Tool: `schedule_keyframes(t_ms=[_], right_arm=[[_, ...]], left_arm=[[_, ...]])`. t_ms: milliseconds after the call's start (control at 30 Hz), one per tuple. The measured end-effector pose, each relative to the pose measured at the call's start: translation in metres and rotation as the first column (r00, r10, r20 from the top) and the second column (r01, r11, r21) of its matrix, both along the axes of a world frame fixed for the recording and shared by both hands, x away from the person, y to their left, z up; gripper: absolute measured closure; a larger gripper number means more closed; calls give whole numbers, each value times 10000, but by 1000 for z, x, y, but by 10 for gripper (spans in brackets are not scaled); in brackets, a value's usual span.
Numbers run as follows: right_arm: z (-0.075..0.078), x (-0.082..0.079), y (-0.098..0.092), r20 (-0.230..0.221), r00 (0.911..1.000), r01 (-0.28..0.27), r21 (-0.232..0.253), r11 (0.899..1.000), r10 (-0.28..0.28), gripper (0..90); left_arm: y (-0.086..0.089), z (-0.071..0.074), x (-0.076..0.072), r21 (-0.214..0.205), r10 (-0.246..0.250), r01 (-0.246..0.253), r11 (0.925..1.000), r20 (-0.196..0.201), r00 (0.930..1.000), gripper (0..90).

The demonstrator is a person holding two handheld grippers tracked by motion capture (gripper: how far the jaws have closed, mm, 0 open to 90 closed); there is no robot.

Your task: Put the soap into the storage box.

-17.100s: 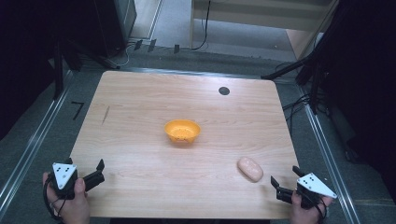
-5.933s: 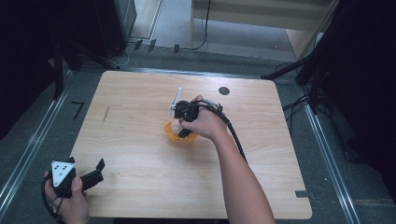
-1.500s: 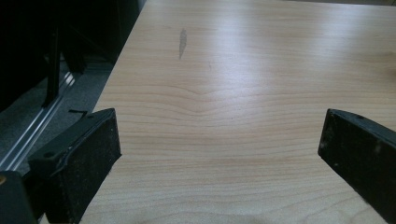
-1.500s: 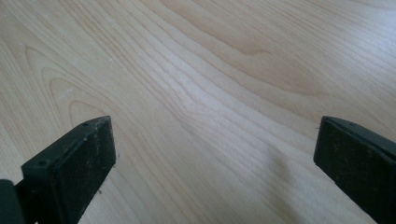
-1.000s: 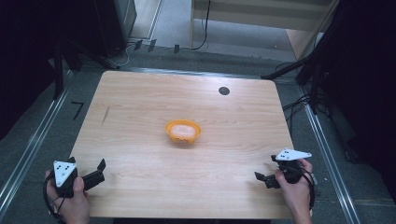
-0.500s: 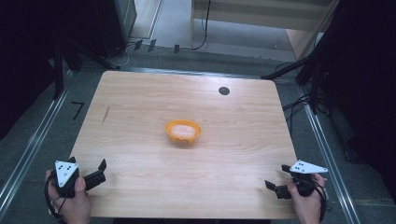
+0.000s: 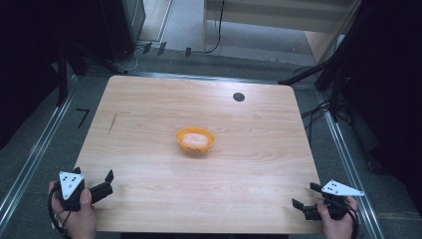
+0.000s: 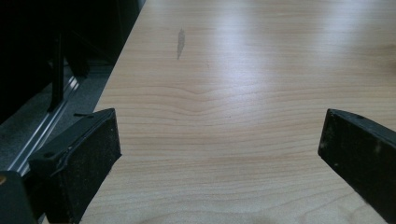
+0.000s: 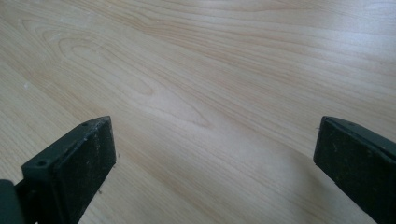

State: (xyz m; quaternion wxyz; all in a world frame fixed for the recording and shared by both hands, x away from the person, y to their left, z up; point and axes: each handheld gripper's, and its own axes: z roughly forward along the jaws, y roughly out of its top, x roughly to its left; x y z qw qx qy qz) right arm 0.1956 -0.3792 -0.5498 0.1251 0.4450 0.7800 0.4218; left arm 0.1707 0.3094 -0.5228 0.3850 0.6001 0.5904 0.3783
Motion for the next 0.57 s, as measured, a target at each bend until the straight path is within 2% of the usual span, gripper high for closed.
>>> schedule_keyframes(t_ms=[167, 367, 567], right_arm=[[-2, -6, -9, 64, 9998, 160, 123, 9998, -161, 0], [-4, -10, -16, 263, 9992, 275, 746, 9968, -296, 0], [-5, -10, -15, 448, 9986, 242, 855, 9960, -281, 0]], left_arm=[[-1, 0, 0, 117, -49, 49, 9999, -15, 10000, 0], [-2, 0, 0, 180, -81, 82, 9998, -38, 10000, 0], [-3, 0, 2, 317, -189, 196, 9993, -220, 9996, 0]])
